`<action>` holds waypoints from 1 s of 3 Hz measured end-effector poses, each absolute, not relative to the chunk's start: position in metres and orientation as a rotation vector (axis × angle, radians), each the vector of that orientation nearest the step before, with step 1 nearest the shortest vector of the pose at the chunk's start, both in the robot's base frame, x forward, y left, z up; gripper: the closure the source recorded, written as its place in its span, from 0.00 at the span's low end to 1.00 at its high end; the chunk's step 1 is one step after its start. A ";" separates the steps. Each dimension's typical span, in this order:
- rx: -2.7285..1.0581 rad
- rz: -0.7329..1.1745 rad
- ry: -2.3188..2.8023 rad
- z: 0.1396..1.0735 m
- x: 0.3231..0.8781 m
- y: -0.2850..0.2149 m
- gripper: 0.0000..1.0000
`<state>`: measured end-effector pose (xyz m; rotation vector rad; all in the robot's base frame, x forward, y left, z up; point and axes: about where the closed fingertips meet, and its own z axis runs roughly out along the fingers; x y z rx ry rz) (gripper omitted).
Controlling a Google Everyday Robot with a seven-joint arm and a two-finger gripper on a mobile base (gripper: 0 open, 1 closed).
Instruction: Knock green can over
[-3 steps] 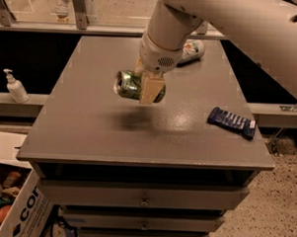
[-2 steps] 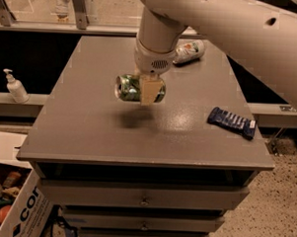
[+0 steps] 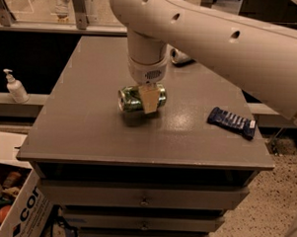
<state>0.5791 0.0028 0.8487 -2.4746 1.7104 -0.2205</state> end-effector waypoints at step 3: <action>-2.612 -0.177 1.655 0.824 0.572 0.007 0.59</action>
Offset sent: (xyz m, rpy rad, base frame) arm -0.0081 0.0067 -0.0311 -0.0657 0.0992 0.0861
